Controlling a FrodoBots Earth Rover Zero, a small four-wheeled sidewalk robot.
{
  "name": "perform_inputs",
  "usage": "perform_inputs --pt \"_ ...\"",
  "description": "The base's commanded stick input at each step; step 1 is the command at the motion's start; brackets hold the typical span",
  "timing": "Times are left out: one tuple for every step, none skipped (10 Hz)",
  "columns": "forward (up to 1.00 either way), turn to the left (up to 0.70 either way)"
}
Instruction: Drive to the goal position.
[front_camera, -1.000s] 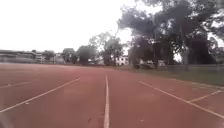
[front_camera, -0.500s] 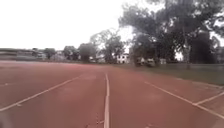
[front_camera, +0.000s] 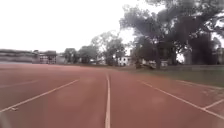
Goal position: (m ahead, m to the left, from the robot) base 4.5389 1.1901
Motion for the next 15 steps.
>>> perform_inputs --pt "0.45 0.27" --pt "0.45 0.27" --pt "0.45 0.27" --pt "0.45 0.27" --pt "0.45 0.27" --pt "0.45 0.27" --pt "0.45 0.27" --pt "0.45 0.27" --pt "0.45 0.27" --pt "0.45 0.27" --pt "0.45 0.27" --pt "0.45 0.27" --pt "0.45 0.27" --pt "0.45 0.27" --pt "0.45 0.27"
